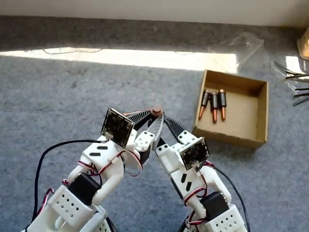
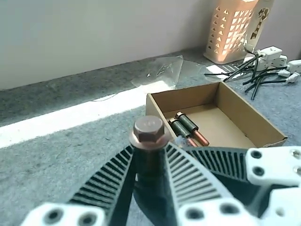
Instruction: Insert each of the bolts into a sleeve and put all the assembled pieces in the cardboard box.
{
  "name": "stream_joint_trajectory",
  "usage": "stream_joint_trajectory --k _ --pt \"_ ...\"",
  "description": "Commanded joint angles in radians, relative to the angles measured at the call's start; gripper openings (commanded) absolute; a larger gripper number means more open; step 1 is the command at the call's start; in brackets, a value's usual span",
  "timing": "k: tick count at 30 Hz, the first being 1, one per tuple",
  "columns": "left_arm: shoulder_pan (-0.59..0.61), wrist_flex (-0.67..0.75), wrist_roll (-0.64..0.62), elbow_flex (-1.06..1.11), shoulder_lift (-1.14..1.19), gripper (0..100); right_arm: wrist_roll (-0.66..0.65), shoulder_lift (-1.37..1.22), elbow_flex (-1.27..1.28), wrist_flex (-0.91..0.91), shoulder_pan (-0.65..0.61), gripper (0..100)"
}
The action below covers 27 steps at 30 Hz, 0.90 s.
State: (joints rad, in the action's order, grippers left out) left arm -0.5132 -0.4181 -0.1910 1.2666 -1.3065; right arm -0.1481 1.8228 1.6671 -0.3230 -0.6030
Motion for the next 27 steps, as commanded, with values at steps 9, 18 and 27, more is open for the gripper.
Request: stream_joint_trajectory --k 9,18,27 --pt "0.036 -0.06 0.0 -0.018 -0.015 20 -0.014 0.015 0.151 0.002 0.007 0.5" --pt "0.028 -0.064 0.0 -0.064 -0.015 20 -0.014 0.015 0.15 0.002 0.007 0.5" --pt "0.031 -0.064 0.0 -0.108 -0.108 20 -0.014 0.015 0.151 0.002 0.007 0.5"
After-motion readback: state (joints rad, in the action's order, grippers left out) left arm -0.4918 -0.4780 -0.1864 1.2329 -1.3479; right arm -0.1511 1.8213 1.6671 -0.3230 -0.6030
